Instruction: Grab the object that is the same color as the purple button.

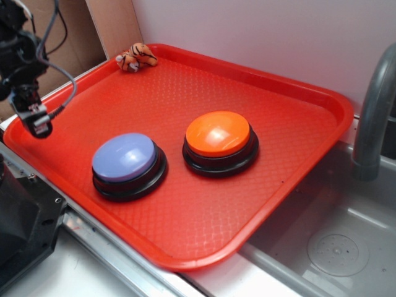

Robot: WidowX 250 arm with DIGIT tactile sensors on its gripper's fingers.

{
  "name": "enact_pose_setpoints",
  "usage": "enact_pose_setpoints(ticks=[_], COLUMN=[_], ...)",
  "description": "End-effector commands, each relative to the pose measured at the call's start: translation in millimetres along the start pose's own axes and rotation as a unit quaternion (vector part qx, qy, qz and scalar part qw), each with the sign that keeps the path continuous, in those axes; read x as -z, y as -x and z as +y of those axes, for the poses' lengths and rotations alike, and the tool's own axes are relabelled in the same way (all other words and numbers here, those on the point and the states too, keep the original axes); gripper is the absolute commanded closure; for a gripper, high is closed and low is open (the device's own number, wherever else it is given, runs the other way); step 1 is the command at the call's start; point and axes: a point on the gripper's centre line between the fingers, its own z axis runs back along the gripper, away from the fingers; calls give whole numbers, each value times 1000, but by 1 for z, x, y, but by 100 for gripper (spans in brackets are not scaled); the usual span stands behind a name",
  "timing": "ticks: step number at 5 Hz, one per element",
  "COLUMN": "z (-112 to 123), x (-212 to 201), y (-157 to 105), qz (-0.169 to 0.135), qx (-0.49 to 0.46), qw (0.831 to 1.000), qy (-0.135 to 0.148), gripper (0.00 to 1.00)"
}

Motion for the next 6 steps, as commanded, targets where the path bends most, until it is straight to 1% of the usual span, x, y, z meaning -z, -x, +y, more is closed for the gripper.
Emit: enact_pose_setpoints(ticks=[1, 2, 3, 4, 5, 6], z=[-11, -22, -43, -48, -47, -48], x=[-72, -91, -111, -118, -118, -118], y=[-29, -45, -61, -68, -80, -100], qz=[-42, -50, -70, -76, -76, -75], qx=[-12, -18, -34, -74, -94, -108], qw=[999, 998, 995, 994, 993, 991], qy=[-28, -41, -61, -13, 2, 11], gripper=[100, 100, 100, 100, 100, 100])
